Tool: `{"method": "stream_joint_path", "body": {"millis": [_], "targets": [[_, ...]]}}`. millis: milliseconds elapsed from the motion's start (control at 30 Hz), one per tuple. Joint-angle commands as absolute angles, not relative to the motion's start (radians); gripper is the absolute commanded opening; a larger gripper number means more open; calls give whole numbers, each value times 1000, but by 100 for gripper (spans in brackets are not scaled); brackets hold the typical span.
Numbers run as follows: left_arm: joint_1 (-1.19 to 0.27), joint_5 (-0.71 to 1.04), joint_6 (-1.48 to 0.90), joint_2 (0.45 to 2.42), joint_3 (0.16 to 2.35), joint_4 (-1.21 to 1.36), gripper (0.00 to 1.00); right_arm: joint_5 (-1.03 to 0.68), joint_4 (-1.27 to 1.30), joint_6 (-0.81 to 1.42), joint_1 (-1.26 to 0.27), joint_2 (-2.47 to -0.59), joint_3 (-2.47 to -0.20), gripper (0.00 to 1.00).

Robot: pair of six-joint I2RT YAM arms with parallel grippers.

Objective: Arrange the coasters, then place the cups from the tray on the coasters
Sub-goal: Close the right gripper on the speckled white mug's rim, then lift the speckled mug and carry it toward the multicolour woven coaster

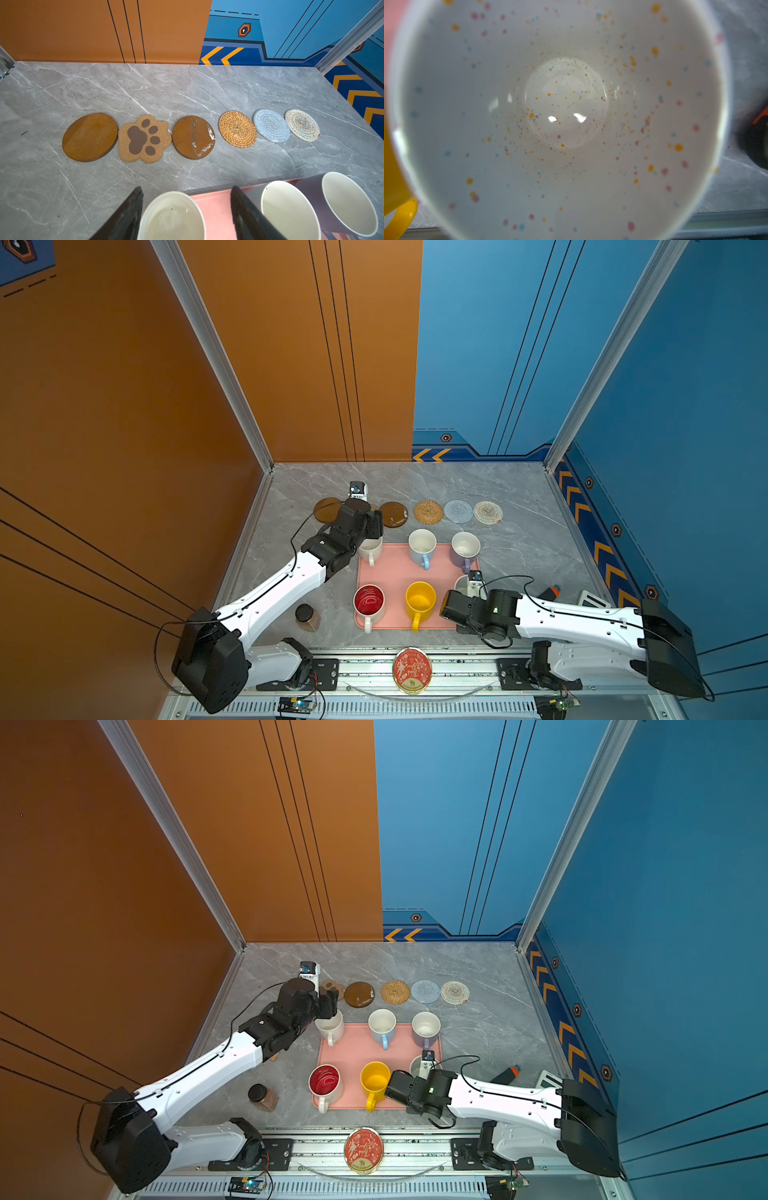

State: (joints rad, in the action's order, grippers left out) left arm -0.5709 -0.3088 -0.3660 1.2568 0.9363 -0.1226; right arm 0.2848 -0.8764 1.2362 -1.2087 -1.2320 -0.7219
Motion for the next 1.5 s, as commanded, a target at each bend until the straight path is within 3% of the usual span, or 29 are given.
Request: {"method": "stream_joint_path", "body": {"millis": [0,933,1467], "targets": [[-560,-290,-376,1264,929,-114,68,359,-989,1255,-1243,-1269,-783,0],[-549,-280,-384,1251,914,-107,68,445,-1167,1339,-1296,-1072,-833,0],[-544,-281,-385,1247,908,-109,68,416,-1249,1205,-1093,-943,-848,0]]}}
